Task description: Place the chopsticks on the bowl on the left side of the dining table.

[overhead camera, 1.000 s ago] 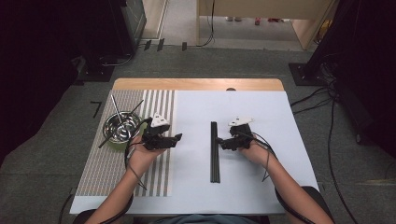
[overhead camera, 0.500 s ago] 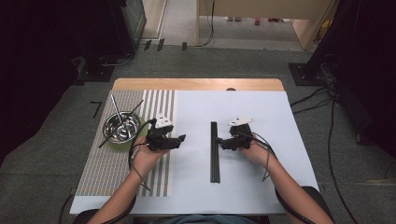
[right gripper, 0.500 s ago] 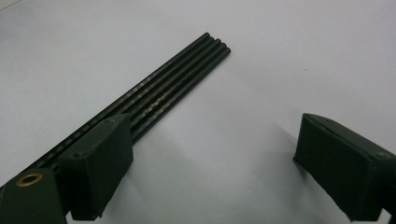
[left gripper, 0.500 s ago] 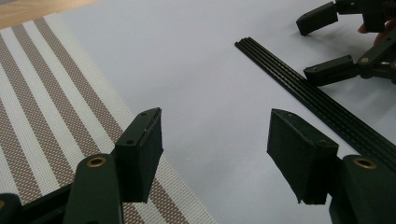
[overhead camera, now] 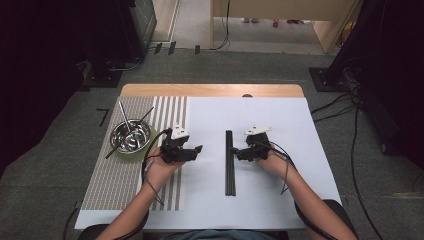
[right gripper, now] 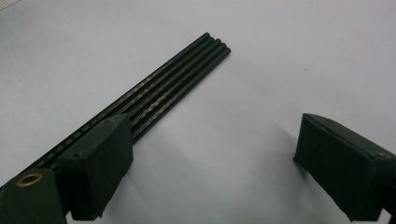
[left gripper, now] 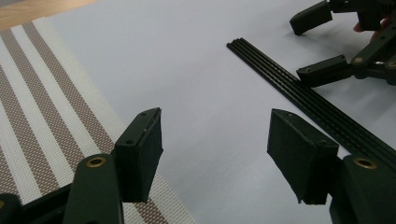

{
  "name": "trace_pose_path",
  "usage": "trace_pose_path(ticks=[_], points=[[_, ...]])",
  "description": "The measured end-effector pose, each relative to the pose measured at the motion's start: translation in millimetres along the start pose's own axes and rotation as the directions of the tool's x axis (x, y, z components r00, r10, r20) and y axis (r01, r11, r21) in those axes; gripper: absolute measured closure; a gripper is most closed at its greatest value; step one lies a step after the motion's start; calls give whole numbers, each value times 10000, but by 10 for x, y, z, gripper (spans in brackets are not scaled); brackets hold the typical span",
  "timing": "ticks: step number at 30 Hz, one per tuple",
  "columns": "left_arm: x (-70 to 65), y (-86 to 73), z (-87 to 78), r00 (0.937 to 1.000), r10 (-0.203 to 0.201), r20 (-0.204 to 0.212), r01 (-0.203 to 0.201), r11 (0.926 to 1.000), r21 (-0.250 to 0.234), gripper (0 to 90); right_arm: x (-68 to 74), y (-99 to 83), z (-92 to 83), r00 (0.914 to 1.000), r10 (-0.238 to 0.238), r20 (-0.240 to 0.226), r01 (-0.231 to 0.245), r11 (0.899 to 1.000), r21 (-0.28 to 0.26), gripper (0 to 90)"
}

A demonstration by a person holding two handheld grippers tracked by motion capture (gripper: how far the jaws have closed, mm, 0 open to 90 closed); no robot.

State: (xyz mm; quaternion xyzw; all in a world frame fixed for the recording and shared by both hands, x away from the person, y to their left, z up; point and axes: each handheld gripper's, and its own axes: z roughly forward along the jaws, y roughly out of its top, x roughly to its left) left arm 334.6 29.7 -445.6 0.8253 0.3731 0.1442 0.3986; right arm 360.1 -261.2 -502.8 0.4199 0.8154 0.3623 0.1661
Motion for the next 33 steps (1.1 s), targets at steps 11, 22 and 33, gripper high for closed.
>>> trace_pose_path(ticks=[11,22,33], points=[[-86,-4,63,10000,76,60,-77,10000,49,358,2,0,-1,10000,22,6,-22,10000,15,110],[-165,-15,128,9998,161,109,-162,9998,137,351,1,0,0,10000,10,5,-10,10000,-4,110],[-274,-44,190,9996,292,25,-292,9996,31,351,1,0,0,10000,4,4,-4,10000,-2,110]])
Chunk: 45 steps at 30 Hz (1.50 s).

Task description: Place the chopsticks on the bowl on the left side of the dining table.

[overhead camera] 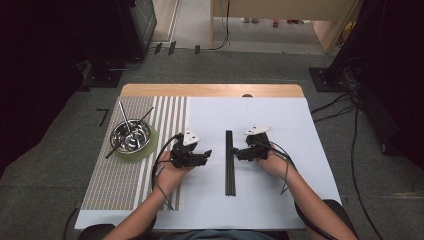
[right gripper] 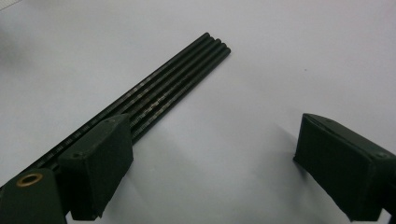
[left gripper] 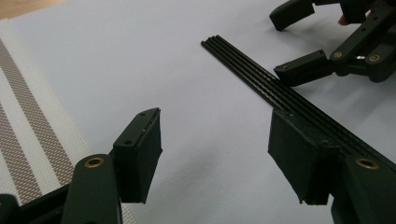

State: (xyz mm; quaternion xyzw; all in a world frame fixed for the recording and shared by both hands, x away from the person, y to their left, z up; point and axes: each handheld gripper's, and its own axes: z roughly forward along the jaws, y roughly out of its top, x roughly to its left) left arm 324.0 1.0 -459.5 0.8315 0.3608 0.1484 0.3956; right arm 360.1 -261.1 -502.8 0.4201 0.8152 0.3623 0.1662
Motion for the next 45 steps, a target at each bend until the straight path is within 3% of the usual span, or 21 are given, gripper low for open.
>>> trace_pose_path(ticks=[13,18,45], points=[[-106,-18,81,9999,69,140,-71,9998,159,351,0,0,0,10000,-13,5,13,10000,0,110],[-121,-22,94,9995,-155,264,151,9998,125,351,0,0,0,10000,-10,0,10,10000,5,110],[-313,-42,237,9995,-145,270,148,9998,-113,349,-1,0,0,10000,-16,0,16,10000,16,109]])
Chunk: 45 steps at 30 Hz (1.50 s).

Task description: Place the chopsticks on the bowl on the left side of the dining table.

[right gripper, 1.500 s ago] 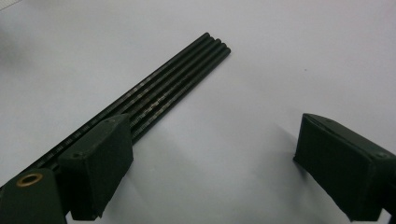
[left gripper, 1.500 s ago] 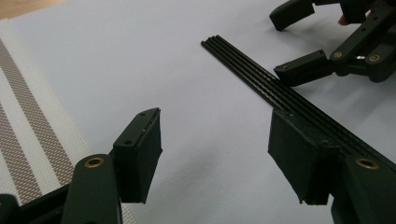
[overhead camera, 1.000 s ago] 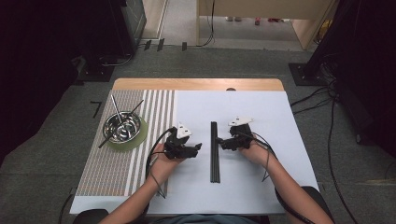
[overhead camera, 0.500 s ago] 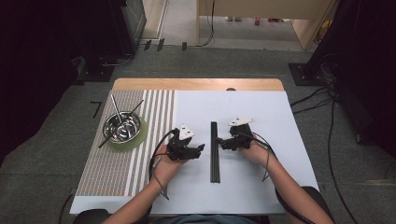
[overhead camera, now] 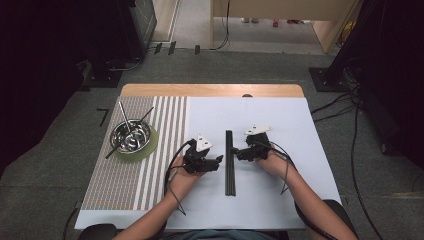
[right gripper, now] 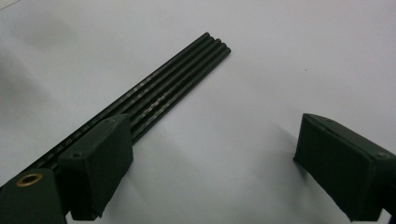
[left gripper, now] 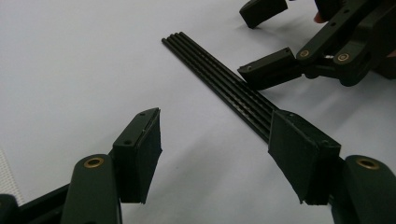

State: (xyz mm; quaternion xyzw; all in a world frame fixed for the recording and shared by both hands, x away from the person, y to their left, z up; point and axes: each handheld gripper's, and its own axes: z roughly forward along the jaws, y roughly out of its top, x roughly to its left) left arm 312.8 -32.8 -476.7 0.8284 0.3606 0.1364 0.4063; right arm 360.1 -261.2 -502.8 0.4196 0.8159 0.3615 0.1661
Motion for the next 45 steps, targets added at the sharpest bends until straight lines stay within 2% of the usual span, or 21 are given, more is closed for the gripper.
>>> trace_pose_path(ticks=[6,14,25,45], points=[[-83,-18,35,9999,91,124,-91,10000,-8,349,1,-1,0,10000,-4,7,4,10000,-6,109],[-141,-35,74,9996,-101,252,102,9999,-21,347,1,0,0,10000,-1,7,1,10000,-6,109],[-235,-78,135,9994,170,317,-173,9998,110,358,1,0,0,10000,-2,9,2,10000,-5,109],[-252,-110,163,9988,318,374,-329,9990,289,452,1,0,0,10000,1,9,-1,10000,-4,109]])
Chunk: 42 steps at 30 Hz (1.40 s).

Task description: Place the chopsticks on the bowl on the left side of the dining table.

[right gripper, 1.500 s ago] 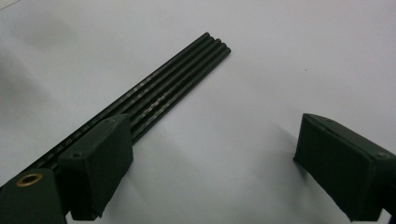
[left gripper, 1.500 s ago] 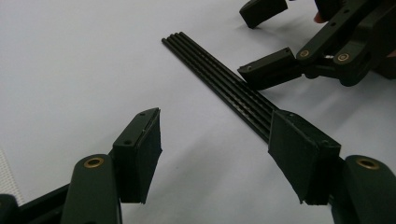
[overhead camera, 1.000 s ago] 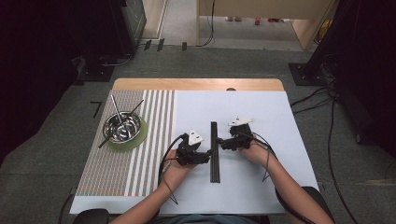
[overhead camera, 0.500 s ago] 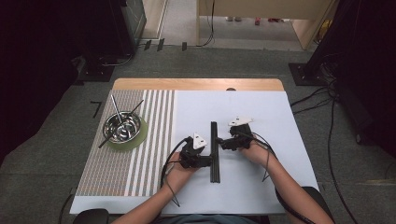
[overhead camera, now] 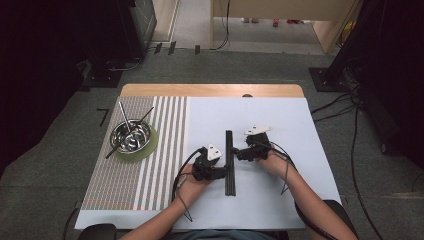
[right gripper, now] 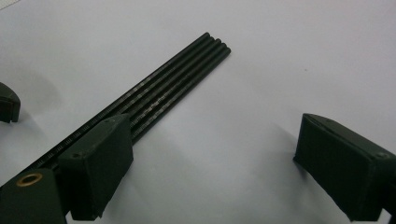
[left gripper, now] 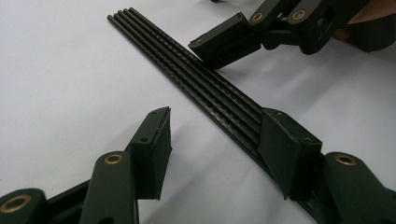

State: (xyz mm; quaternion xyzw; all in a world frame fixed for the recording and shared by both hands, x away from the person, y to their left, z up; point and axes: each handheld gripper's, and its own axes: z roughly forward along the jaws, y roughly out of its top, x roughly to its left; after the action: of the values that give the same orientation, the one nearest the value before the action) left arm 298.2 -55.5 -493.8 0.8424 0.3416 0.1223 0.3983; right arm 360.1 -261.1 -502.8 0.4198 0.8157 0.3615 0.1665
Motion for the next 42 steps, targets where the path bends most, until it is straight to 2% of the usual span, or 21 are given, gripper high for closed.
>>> trace_pose_path(ticks=[3,11,14,20,27,33,42], points=[[-2,-3,4,10000,29,-40,-29,10000,38,466,0,0,0,10000,3,0,-3,10000,-2,109],[-12,-3,-3,9997,11,-232,-6,9997,242,571,-1,0,0,10000,-6,-2,6,10000,-4,109],[-23,-1,-6,9989,238,-400,-225,9992,329,619,0,0,0,10000,-6,-2,6,10000,0,109],[-33,3,-6,9970,638,-433,-618,9971,445,628,0,0,0,10000,-11,-1,11,10000,-5,109],[-12,17,-12,9985,454,-308,-436,9975,550,638,1,-1,1,10000,-8,4,8,10000,-10,109],[46,26,-41,9989,463,-104,-454,9964,711,763,1,0,0,10000,-9,4,9,10000,-8,110],[94,34,-71,9996,269,-77,-263,9975,658,815,0,0,0,10000,-14,4,14,10000,-5,109]])
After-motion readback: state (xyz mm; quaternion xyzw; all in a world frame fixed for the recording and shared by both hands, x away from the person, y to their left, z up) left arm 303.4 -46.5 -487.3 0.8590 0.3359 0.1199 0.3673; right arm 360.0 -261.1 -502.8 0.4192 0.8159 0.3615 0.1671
